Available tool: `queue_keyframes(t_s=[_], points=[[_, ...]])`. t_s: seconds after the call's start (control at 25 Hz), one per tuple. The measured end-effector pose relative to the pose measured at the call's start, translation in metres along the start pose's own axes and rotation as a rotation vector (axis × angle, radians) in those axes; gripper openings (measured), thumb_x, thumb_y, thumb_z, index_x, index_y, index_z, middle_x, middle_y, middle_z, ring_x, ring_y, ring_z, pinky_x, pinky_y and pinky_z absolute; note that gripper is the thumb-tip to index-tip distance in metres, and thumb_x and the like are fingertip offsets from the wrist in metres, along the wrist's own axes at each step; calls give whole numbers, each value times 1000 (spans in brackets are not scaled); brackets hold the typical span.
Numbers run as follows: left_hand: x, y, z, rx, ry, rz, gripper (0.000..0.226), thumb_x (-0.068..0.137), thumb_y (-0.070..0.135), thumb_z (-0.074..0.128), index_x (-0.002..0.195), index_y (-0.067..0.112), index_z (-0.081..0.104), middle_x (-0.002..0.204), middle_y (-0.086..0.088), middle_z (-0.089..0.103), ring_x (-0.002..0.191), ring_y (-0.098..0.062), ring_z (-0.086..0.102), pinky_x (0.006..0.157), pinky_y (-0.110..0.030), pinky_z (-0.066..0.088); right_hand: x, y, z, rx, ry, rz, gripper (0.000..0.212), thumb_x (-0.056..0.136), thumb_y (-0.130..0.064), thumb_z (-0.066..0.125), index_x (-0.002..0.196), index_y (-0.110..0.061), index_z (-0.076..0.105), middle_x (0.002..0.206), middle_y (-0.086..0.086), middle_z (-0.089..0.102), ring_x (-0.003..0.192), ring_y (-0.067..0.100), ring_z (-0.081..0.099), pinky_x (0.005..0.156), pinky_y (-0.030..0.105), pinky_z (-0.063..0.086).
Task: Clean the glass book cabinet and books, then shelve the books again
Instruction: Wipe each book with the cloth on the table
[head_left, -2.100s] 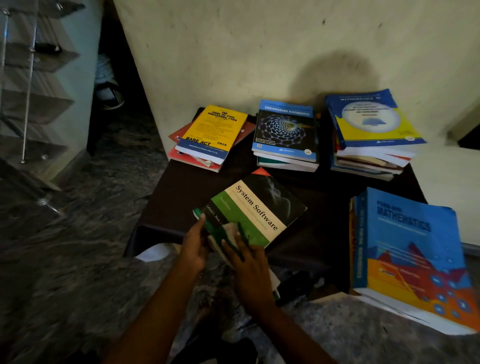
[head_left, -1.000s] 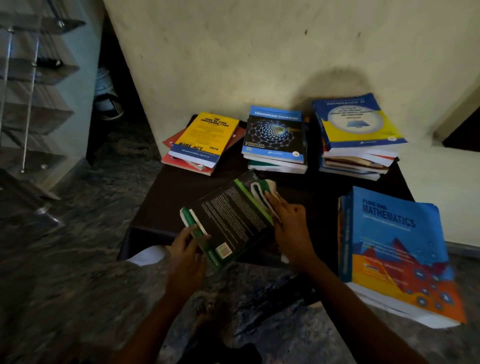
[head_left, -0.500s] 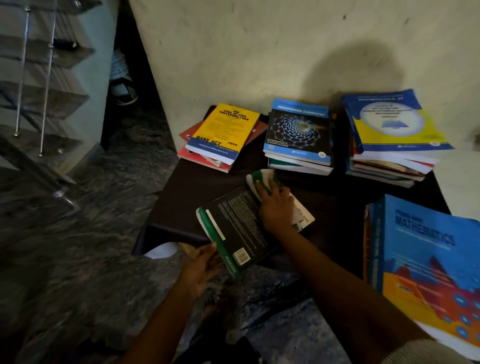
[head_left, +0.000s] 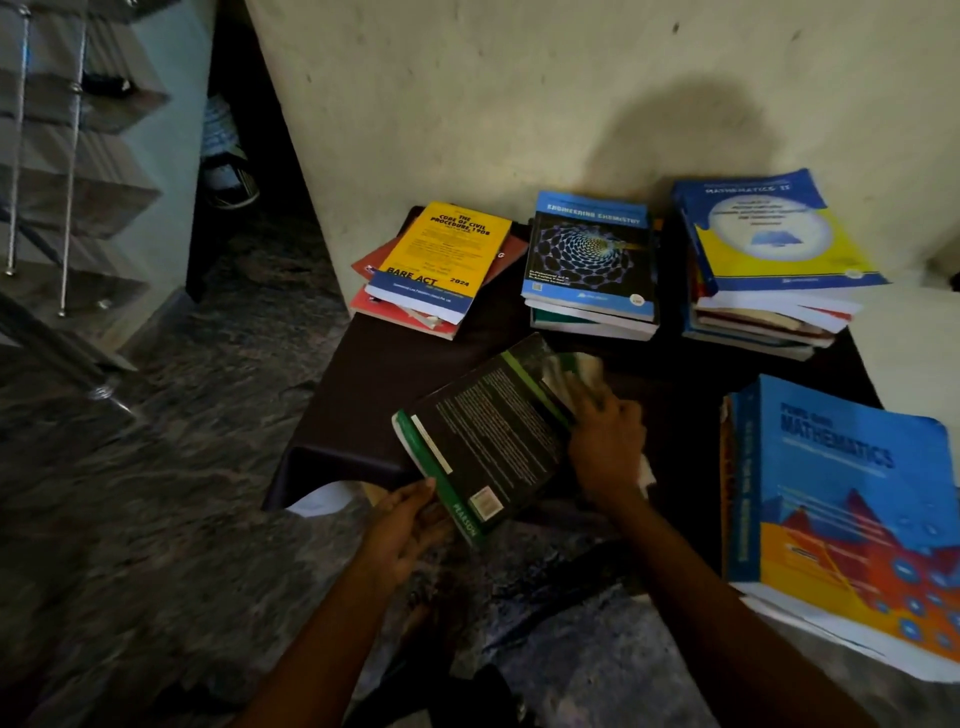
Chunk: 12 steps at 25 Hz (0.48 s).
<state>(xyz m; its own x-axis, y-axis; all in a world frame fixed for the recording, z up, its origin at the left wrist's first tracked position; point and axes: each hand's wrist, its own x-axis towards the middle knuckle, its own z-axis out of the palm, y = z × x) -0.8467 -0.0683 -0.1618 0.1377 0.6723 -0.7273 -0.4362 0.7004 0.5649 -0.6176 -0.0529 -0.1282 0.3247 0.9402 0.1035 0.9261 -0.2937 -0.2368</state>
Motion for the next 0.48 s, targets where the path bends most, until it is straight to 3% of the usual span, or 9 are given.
queue_keyframes(t_s=[0.08,0.2,0.28,0.4,0.48], points=[[-2,-1,2,-10,-11,3,43,89,13,57,127,-4,51,125,-24,57,115,-40,55,80,-44,54,-9,23,-2,-34,-51,87,65,88,-15,49,145,-34,25,153,7,24,122,37,34,96,42,35],[0,-3,2,32,10,16,28,93,12,53,118,0,57,102,-16,66,84,-27,65,65,-35,58,-47,7,20,-49,15,-105,86,58,-20,81,135,-24,44,140,14,46,95,33,49,69,39,49],[-3,-5,4,42,19,32,18,94,11,52,107,3,60,83,-9,71,68,-20,68,57,-31,59,-79,-17,31,3,-9,-163,97,45,-19,85,131,-26,41,135,13,51,87,22,41,61,32,49],[-15,-8,9,32,38,106,13,95,14,50,94,7,61,78,-8,70,65,-18,68,55,-30,57,-124,-51,36,130,-98,-309,89,55,-31,81,135,-28,39,139,10,48,91,18,41,69,27,46],[-21,-9,15,-25,91,93,21,96,28,49,95,9,59,89,-10,63,82,-25,63,71,-36,53,-139,-59,29,161,-129,-399,69,69,-41,67,133,-31,44,136,6,52,90,16,37,74,21,35]])
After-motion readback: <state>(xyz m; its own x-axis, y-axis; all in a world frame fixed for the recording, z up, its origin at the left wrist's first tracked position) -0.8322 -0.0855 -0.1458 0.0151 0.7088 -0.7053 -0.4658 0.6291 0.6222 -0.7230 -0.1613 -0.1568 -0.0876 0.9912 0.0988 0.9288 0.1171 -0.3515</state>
